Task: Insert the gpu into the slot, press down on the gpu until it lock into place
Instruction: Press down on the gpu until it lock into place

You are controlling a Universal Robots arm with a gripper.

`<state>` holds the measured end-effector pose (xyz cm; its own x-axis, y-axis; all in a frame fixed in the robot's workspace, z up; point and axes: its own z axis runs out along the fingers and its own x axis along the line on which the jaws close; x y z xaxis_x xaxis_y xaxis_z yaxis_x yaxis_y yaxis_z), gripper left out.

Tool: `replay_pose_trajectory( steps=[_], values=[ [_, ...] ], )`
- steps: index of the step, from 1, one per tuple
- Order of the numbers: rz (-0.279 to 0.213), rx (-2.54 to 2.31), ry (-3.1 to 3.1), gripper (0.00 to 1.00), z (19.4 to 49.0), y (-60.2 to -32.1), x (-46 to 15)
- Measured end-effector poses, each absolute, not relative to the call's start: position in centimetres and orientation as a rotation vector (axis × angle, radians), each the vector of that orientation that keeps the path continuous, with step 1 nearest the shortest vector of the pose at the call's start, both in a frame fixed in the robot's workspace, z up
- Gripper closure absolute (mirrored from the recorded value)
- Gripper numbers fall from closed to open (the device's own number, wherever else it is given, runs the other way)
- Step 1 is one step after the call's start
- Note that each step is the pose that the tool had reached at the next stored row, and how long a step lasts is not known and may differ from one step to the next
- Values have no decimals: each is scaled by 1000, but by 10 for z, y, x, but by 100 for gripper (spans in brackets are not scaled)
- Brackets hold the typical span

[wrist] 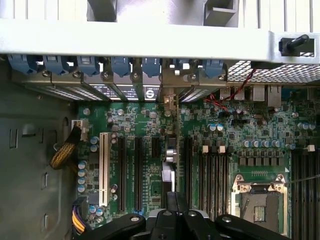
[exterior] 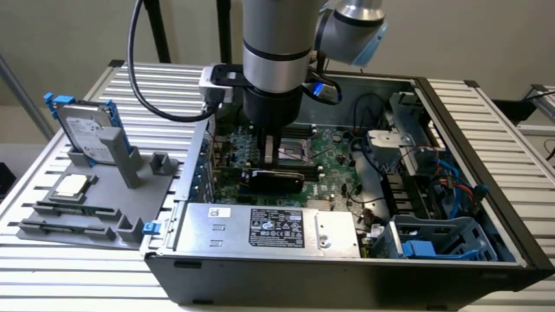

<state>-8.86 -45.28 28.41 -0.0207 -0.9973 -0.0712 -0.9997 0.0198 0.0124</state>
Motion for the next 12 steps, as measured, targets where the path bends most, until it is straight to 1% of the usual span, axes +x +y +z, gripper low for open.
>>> replay_pose_trajectory(
  steps=[12],
  values=[
    [91, -2168, 2213, 89, 277, -448, -89]
  ],
)
